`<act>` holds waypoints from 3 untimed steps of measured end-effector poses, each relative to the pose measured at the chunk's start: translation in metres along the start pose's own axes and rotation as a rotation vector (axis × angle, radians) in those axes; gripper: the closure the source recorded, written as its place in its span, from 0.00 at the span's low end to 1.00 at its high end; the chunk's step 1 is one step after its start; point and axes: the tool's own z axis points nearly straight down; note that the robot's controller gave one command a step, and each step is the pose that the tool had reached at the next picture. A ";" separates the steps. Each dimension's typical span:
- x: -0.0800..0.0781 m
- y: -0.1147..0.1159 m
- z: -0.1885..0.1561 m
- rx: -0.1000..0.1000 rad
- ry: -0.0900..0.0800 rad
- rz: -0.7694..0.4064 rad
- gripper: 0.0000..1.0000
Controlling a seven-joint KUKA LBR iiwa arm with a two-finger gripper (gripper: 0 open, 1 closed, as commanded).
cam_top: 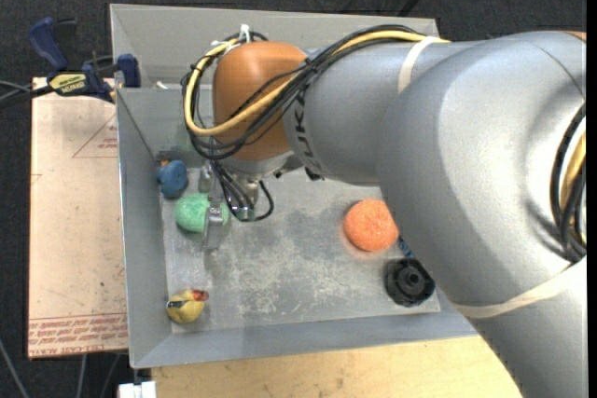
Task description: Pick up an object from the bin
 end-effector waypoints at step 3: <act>0.005 0.008 0.016 -0.001 -0.001 0.313 1.00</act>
Offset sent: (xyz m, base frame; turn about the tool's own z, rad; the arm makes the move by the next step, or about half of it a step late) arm 0.0000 0.0000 0.0000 0.0000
